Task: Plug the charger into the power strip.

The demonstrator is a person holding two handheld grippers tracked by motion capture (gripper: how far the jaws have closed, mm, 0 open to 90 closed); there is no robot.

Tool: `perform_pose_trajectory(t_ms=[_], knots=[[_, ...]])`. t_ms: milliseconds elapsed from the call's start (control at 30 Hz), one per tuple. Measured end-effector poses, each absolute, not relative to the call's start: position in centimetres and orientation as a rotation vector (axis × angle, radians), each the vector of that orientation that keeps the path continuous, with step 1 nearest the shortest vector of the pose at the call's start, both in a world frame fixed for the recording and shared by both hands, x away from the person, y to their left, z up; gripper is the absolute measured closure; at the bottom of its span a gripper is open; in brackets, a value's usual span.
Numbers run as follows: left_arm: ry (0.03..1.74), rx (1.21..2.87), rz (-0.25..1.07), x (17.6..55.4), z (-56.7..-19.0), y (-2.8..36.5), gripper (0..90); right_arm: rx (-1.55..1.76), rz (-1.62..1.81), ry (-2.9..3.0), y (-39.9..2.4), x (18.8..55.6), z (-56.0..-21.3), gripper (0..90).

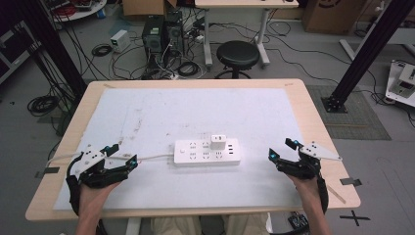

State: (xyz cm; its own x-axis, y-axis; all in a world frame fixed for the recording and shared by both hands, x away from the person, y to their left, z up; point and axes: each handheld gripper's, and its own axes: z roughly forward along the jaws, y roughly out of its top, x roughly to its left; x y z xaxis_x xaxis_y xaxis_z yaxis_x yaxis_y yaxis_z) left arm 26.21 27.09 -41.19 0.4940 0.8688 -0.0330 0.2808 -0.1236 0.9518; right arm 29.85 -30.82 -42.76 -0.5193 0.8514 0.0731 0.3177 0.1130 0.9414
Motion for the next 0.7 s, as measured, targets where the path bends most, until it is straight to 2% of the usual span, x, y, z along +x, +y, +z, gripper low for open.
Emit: perform_pose_trajectory(t_ms=[700], knots=[[0.974,1.676,0.672,26.87,-41.12,26.52,21.2,1.189,1.388,1.929,-31.7,30.13,-43.6,21.4]])
